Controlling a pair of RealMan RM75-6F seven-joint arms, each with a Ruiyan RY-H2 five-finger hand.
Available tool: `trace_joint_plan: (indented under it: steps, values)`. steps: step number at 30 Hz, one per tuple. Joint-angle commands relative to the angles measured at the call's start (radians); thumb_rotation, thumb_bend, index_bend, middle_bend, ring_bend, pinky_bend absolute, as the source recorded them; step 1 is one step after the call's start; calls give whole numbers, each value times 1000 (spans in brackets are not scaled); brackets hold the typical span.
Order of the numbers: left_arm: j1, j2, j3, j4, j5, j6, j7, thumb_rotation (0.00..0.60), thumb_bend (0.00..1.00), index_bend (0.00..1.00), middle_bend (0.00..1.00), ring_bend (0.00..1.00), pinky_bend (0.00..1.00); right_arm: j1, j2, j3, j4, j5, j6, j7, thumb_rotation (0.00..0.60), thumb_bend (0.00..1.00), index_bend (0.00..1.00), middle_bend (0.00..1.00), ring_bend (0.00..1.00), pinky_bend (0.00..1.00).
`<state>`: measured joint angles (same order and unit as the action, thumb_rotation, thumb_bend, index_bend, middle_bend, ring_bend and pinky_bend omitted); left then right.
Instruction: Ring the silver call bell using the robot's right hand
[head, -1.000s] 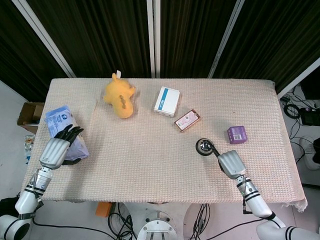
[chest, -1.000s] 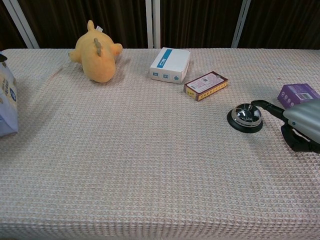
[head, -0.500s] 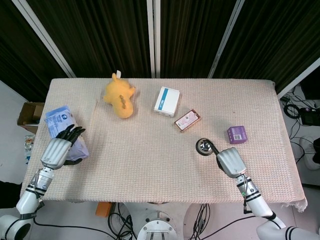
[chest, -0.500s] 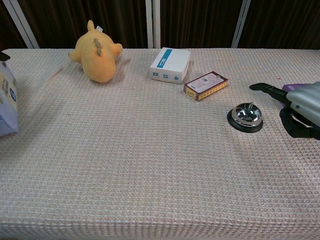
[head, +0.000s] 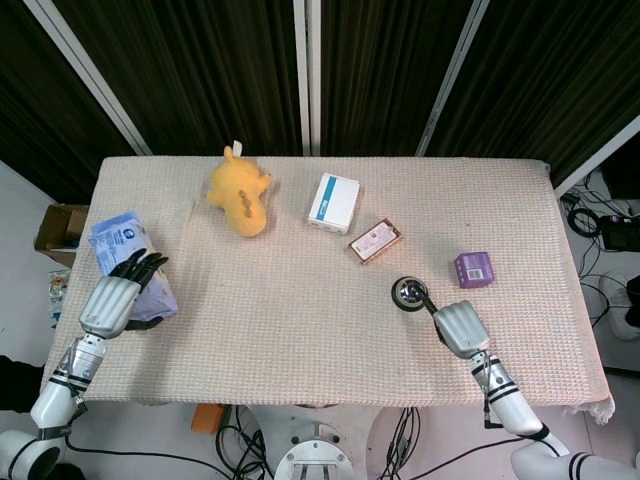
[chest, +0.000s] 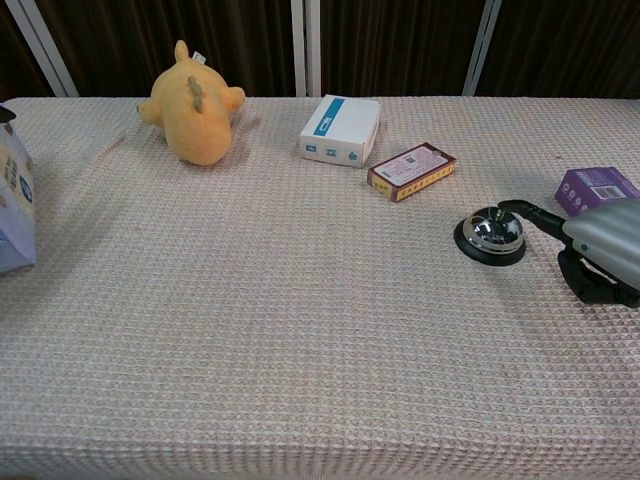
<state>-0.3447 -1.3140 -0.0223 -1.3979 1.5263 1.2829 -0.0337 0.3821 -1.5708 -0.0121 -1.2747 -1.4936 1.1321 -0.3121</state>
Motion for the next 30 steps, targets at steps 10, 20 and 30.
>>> trace_joint_plan:
  steps: [10, 20, 30]
  values:
    - [14, 25, -1, -50, 18, 42, 30, 579, 69, 113, 114, 52, 223, -80, 88, 65, -20, -195, 443, 194, 600, 654, 0, 541, 480, 567]
    - [135, 75, 72, -160, 59, 182, 135, 332, 0, 111, 112, 52, 222, -319, 342, -17, -277, -3, 509, 67, 600, 8, 0, 0, 0, 0]
    - [299, 75, 130, -119, 108, 380, 163, 221, 0, 95, 84, 52, 220, -412, 381, -40, -241, 32, 515, 202, 600, 23, 0, 0, 0, 0]
